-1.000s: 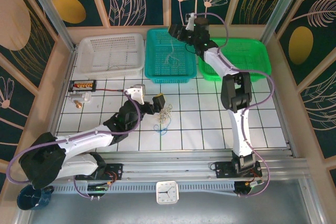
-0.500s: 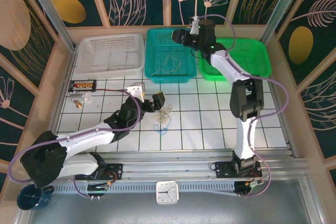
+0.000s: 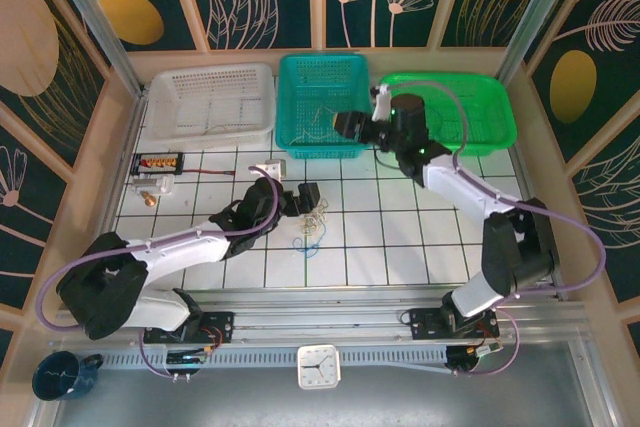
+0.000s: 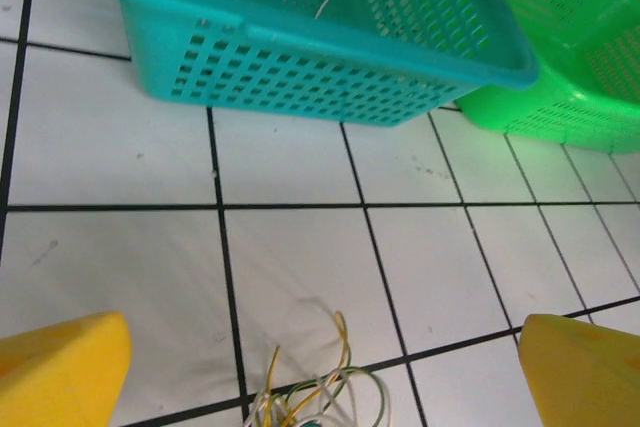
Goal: Untangle the cables
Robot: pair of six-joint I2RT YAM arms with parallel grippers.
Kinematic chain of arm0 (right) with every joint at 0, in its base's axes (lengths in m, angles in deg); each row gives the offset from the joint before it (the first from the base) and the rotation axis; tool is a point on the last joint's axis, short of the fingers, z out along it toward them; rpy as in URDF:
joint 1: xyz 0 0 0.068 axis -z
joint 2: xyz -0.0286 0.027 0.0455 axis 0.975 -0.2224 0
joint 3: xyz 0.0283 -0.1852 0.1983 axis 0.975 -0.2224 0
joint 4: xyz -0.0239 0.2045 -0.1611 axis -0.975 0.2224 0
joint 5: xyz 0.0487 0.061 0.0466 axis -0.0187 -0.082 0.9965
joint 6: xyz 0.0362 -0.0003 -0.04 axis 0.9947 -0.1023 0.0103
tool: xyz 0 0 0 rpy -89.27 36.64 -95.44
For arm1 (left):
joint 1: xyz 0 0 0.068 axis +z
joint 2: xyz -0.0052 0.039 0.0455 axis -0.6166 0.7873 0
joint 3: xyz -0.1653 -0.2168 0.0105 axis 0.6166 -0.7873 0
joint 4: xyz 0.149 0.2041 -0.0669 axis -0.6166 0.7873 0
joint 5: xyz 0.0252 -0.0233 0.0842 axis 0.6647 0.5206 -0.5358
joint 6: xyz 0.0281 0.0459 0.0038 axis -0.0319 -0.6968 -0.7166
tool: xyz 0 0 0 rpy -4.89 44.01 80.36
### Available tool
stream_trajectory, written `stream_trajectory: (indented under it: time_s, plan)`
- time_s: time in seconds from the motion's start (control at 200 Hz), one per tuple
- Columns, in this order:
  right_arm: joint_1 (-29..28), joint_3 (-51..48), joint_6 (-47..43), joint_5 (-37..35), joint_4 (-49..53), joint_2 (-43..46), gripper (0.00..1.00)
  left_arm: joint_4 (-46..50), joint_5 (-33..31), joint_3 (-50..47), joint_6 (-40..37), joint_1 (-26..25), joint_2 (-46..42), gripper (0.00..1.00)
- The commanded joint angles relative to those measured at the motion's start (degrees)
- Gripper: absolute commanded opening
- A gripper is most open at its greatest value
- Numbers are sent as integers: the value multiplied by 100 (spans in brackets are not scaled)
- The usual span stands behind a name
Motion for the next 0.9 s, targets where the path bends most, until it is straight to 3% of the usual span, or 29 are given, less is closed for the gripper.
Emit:
stream_trajectory:
  time_s: [0.0, 0.215, 0.43, 0.721, 0.896]
  plan:
    - [-379, -519, -93, -349, -54, 379, 60, 289, 250, 26, 264, 85, -9, 99]
    - [-1309, -1622, -148, -768, 288, 810, 58, 296, 327, -345, 309, 281, -397, 99]
    - [-1728, -2579, 456, -820, 31, 1166, 58, 347, 388, -380, 197, 446, -591, 99]
    - [-2848, -2682, 687, -1006, 46, 942, 55, 333, 503, -256, 128, 461, -347, 99]
    - [-3193, -2654, 773, -1171, -78, 542, 51, 271, 502, -270, 126, 455, -289, 99]
